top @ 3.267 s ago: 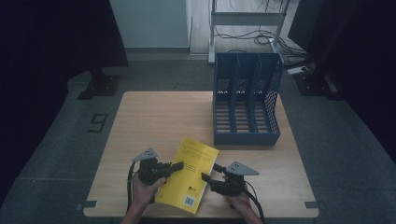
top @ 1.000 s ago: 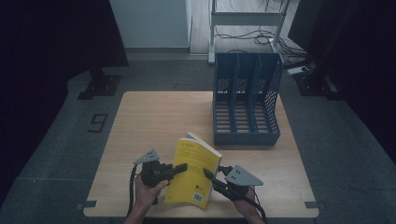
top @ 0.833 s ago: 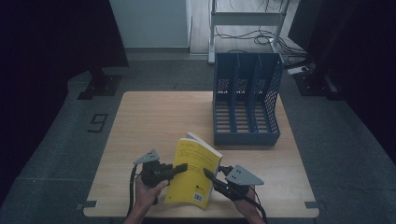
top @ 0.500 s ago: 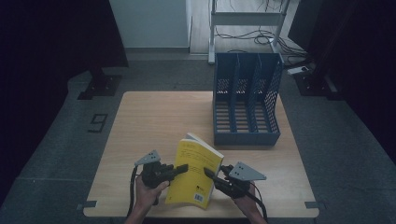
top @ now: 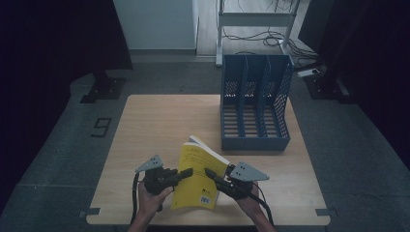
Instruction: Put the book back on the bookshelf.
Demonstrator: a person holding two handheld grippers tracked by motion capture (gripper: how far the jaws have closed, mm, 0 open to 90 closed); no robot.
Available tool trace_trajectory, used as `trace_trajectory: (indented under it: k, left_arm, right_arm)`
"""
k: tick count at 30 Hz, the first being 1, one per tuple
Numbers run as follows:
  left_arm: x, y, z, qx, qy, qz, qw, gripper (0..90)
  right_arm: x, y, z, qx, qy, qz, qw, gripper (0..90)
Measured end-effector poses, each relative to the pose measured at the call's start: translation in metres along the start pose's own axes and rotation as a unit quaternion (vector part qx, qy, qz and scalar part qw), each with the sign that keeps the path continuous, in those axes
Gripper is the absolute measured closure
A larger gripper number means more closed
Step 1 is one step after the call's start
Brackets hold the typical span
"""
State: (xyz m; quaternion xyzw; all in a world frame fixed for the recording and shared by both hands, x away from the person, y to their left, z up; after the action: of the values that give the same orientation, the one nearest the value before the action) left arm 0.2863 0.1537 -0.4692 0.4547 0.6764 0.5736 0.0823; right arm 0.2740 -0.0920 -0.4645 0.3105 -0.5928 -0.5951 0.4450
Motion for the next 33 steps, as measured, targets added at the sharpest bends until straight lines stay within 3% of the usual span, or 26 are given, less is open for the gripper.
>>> trace_trajectory:
  k: [9,13,16,31,33]
  left_arm:
    - [-0.01,-0.004,0.001,-0.008,0.003,0.015,0.9998,74.4]
    - [-0.015,-0.007,0.0,-0.012,0.0,0.02,0.9997,68.6]
    - [-0.02,-0.009,-0.001,-0.018,0.005,0.027,0.9995,65.6]
    - [-0.022,-0.01,0.002,-0.018,0.005,0.027,0.9995,54.6]
    - [-0.021,-0.01,0.003,-0.029,0.013,0.02,0.9993,53.5]
  right_arm:
    - [0.001,0.001,0.0,0.005,-0.023,0.012,0.9997,70.1]
    - [0.005,0.004,0.003,0.017,-0.028,0.011,0.9994,72.2]
    - [0.008,0.006,0.006,0.04,-0.034,0.022,0.9984,72.9]
    - [0.011,0.003,0.005,0.042,-0.025,0.019,0.9986,72.0]
    - [0.012,0.002,0.005,0.041,-0.026,0.018,0.9986,71.5]
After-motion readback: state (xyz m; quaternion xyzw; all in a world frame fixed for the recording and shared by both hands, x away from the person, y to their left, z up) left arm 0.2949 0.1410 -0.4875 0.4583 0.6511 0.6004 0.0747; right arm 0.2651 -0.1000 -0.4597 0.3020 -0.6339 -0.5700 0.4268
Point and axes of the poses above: each handheld gripper's, and its own axes: x roughly backward along the jaws, y roughly out of its top, z roughly to its left, the point moved 2 cm from there along -x, roughly forward along the jaws, and after that the axes turned 13 degrees about y, right-handed, at the moved point
